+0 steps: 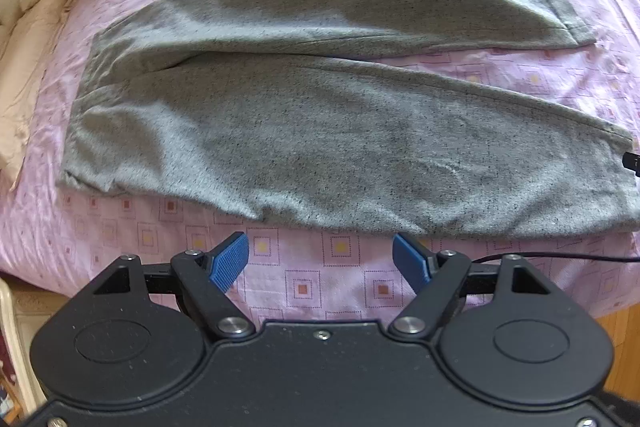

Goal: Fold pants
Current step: 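Move the right gripper to the trouser leg hem and close on it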

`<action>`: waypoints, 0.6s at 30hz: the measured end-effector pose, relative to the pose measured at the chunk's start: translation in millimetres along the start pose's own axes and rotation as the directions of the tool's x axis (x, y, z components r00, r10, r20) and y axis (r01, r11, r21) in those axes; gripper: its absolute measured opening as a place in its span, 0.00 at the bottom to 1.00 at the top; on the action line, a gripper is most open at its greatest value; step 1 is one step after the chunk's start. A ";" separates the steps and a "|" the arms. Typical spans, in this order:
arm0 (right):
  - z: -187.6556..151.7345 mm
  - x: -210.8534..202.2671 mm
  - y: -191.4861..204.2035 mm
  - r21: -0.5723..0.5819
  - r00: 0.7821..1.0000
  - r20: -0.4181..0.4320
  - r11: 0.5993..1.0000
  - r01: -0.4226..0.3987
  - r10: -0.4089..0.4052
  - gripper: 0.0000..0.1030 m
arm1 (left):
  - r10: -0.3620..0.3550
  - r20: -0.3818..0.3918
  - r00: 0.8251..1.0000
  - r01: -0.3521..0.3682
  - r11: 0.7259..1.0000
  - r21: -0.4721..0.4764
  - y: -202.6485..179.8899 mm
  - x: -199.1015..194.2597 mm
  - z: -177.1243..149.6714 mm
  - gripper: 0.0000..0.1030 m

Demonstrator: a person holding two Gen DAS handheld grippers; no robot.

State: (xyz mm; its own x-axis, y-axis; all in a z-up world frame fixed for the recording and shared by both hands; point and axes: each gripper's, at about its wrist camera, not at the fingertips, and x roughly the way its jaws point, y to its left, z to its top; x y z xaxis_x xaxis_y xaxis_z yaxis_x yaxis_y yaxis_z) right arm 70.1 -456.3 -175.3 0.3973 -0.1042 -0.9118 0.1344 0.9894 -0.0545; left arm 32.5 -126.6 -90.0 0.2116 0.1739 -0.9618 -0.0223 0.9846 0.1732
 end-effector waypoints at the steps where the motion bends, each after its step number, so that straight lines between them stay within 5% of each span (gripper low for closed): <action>1: 3.3 7.4 -0.6 -0.010 1.000 -0.009 1.000 -0.005 0.005 0.56 | 0.010 -0.004 1.000 -0.010 1.000 -0.012 -0.3 0.1 -0.3 0.77; 7: 9.6 31.0 -13.8 0.035 0.996 -0.045 0.997 -0.071 0.072 0.55 | 0.053 -0.030 0.998 -0.055 0.996 -0.071 -1.2 3.4 -2.7 0.77; 8: 9.8 30.9 -15.3 0.053 0.994 -0.054 0.994 -0.096 0.099 0.49 | 0.060 -0.035 0.998 -0.062 0.995 -0.077 -1.3 4.9 -3.2 0.77; 10: 12.0 28.9 -18.7 0.089 0.976 -0.094 0.978 -0.188 0.196 0.10 | 0.066 -0.050 0.997 -0.070 0.994 -0.089 -1.5 8.4 -3.5 0.77; 14: 25.3 9.9 -17.7 0.052 0.990 -0.093 0.993 -0.104 0.108 0.03 | 0.073 -0.067 0.995 -0.079 0.992 -0.097 -2.4 11.4 -2.6 0.77; 18: 47.6 28.6 -33.2 0.136 0.993 -0.089 0.989 -0.062 0.074 0.02 | 0.067 -0.069 0.995 -0.074 0.992 -0.102 -2.1 11.6 -1.0 0.77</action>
State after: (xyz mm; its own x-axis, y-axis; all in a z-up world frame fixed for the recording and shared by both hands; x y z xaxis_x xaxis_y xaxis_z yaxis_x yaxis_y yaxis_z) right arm 120.2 -496.9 -180.2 0.3239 -0.0208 -0.9459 0.2320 0.9710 0.0581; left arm 34.0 -126.6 -101.8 0.1418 0.2399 -0.9604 -0.1375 0.9656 0.2208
